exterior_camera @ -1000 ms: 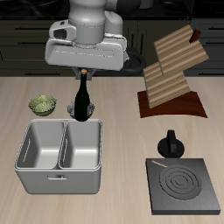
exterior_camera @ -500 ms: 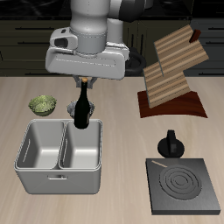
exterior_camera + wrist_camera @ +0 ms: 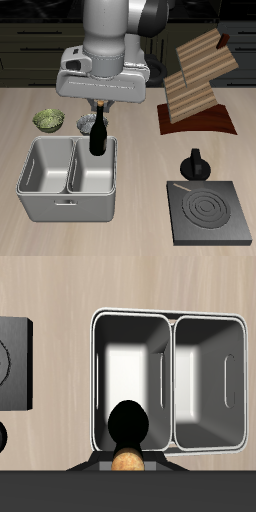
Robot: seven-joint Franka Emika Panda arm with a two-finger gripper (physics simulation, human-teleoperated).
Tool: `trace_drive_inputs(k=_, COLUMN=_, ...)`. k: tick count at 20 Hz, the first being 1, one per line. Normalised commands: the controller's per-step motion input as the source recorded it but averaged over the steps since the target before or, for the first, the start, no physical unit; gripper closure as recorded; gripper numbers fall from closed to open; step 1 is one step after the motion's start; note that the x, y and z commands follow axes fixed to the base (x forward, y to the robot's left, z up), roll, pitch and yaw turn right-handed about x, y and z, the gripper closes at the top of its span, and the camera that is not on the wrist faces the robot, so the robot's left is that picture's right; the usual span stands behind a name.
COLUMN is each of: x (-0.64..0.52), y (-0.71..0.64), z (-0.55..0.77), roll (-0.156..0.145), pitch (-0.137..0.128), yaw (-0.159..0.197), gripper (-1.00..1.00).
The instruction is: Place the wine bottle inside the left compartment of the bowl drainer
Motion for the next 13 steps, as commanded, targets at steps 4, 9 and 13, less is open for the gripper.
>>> trace_drive_inputs(k=4, x=0.04, y=-0.01, z=-0.31, roll=-0.014, pitch=0.027, yaw=-0.002, gripper=1.0)
trace_drive_inputs(k=9, x=0.03, y=-0.05, z=-0.36, roll=-0.01, pitch=0.039, yaw=-0.007, gripper=1.0)
trace_drive_inputs(k=13, x=-0.01, y=0.0, z=-0.17, roll=-0.007, pitch=0.023, yaw=-0.003, gripper=1.0)
